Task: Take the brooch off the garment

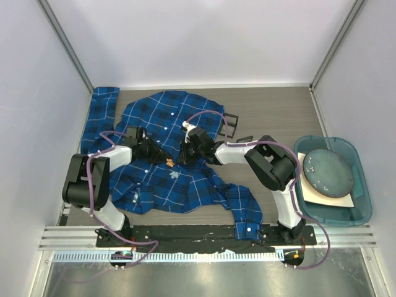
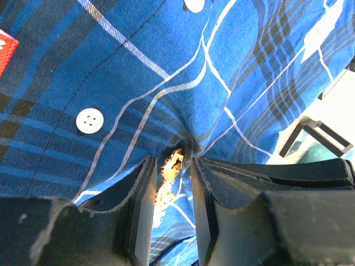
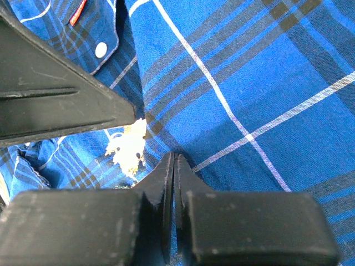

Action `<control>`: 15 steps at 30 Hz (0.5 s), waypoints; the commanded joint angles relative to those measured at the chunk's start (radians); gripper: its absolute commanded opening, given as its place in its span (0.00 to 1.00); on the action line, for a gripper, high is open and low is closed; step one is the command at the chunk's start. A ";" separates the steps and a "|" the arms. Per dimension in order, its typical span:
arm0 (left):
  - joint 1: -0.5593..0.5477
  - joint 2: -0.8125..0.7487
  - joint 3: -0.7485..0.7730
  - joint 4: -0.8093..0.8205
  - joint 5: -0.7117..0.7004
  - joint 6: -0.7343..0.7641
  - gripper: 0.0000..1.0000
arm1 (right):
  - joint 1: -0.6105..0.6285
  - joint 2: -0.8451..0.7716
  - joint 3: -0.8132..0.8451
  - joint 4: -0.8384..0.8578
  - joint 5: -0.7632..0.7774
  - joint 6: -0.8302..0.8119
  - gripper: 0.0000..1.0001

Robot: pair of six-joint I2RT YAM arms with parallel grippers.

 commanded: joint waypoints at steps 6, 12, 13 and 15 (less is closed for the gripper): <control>-0.004 0.049 0.056 -0.018 -0.015 0.020 0.32 | -0.005 -0.047 -0.006 -0.007 0.007 -0.013 0.07; -0.015 0.035 0.048 -0.004 -0.029 0.024 0.23 | -0.003 -0.046 0.000 -0.007 0.000 -0.010 0.06; -0.019 0.030 0.048 -0.001 -0.032 0.027 0.21 | -0.005 -0.046 0.003 -0.005 -0.005 -0.010 0.07; -0.032 0.021 0.050 -0.001 -0.046 0.033 0.18 | -0.005 -0.046 0.004 -0.003 -0.008 -0.008 0.07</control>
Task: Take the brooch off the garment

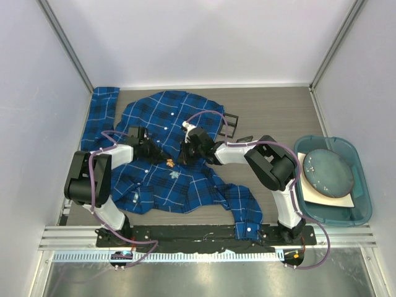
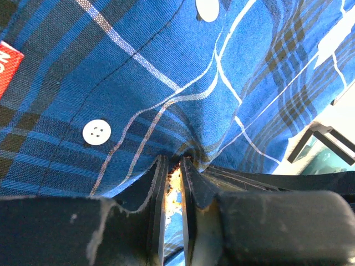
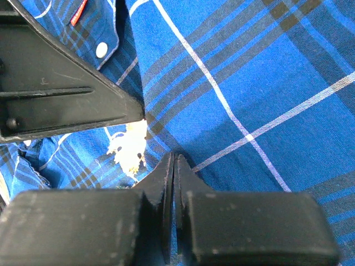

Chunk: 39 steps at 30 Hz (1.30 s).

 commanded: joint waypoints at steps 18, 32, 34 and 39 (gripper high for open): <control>-0.049 -0.101 0.006 -0.013 -0.100 0.071 0.00 | -0.005 -0.054 0.021 -0.011 -0.015 -0.006 0.07; -0.179 -0.346 -0.166 0.132 -0.430 0.090 0.00 | -0.003 -0.075 0.061 -0.017 -0.056 0.040 0.13; -0.193 -0.364 -0.189 0.163 -0.465 0.091 0.00 | -0.003 -0.074 0.064 -0.016 -0.064 0.040 0.14; -0.236 -0.366 -0.215 0.200 -0.522 0.087 0.00 | -0.003 -0.058 0.069 0.000 -0.094 0.041 0.14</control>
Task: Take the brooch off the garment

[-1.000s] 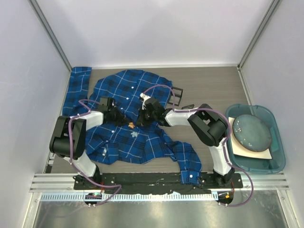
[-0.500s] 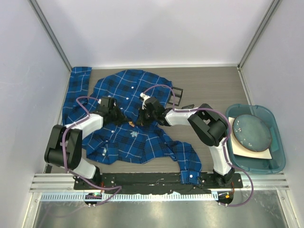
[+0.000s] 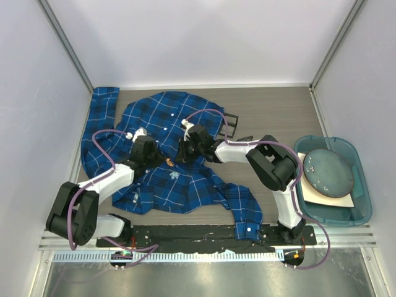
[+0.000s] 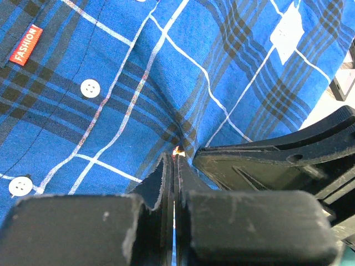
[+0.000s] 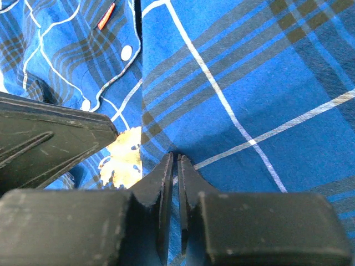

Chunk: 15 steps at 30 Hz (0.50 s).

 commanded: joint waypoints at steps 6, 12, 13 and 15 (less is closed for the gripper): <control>-0.078 -0.002 -0.071 0.214 -0.197 0.028 0.00 | 0.002 -0.051 0.045 0.024 -0.044 0.010 0.16; -0.077 0.018 -0.081 0.230 -0.190 0.034 0.00 | 0.002 -0.043 0.042 0.027 -0.059 -0.002 0.19; -0.078 0.013 -0.084 0.233 -0.192 0.034 0.00 | 0.002 -0.038 0.043 0.036 -0.074 -0.003 0.19; -0.078 0.006 -0.098 0.245 -0.189 0.036 0.00 | 0.002 -0.029 0.051 0.042 -0.085 0.000 0.17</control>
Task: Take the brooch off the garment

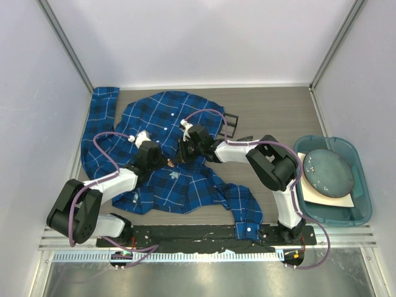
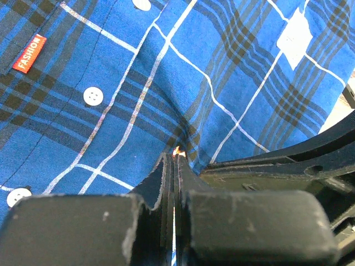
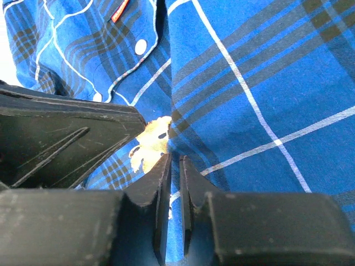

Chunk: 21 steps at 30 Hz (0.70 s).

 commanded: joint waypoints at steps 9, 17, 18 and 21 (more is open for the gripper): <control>-0.002 0.011 -0.027 0.117 -0.004 0.026 0.00 | 0.002 -0.018 0.055 0.046 -0.050 -0.008 0.15; -0.002 0.011 -0.026 0.108 -0.001 0.028 0.00 | 0.012 0.014 0.078 -0.014 0.019 -0.090 0.06; -0.002 0.014 -0.024 0.105 0.002 0.028 0.00 | 0.015 0.017 0.084 -0.019 0.038 -0.103 0.06; -0.002 0.020 -0.018 0.097 0.013 0.028 0.00 | 0.035 0.025 0.109 -0.061 0.093 -0.161 0.04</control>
